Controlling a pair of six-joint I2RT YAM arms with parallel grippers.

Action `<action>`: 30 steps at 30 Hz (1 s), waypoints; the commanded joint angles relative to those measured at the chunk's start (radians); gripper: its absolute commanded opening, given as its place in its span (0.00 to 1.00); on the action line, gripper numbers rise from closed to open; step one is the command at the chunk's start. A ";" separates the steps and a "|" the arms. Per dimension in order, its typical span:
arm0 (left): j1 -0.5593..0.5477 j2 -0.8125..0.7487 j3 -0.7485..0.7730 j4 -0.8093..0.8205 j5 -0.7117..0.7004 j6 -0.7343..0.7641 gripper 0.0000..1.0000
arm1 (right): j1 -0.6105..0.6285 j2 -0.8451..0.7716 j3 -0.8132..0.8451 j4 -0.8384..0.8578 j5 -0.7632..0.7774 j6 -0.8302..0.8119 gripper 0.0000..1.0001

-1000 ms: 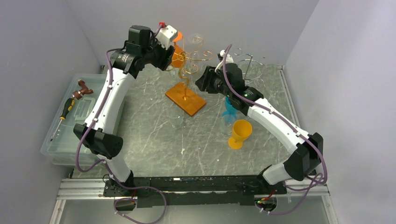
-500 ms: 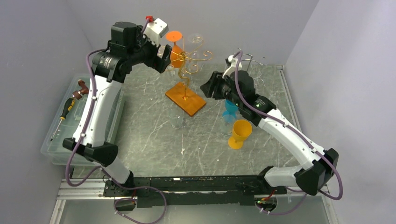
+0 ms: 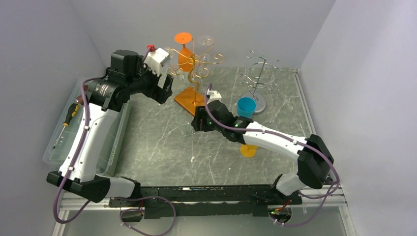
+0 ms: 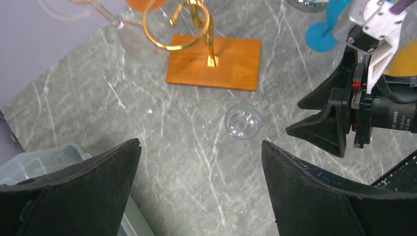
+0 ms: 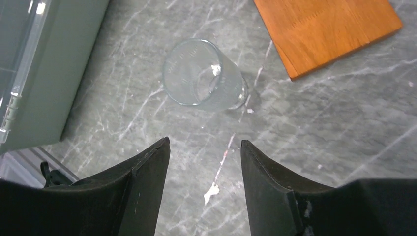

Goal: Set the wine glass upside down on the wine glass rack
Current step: Pick up the wine glass at the center of the board.

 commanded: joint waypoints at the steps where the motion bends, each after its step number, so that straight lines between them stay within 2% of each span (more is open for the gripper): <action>1: 0.002 -0.054 -0.080 0.009 0.020 -0.022 0.99 | 0.032 0.024 0.002 0.160 0.116 0.035 0.58; 6: 0.002 -0.099 -0.157 -0.001 0.072 0.003 1.00 | 0.033 0.085 -0.002 0.221 0.167 0.030 0.57; 16: 0.002 -0.146 -0.212 -0.007 0.129 0.034 1.00 | 0.033 0.235 0.068 0.251 0.181 0.021 0.55; 24: 0.002 -0.162 -0.252 0.005 0.151 0.064 0.99 | 0.033 0.287 0.090 0.241 0.176 0.019 0.46; 30: 0.002 -0.188 -0.343 0.051 0.170 0.054 1.00 | 0.033 0.287 0.066 0.213 0.159 0.012 0.30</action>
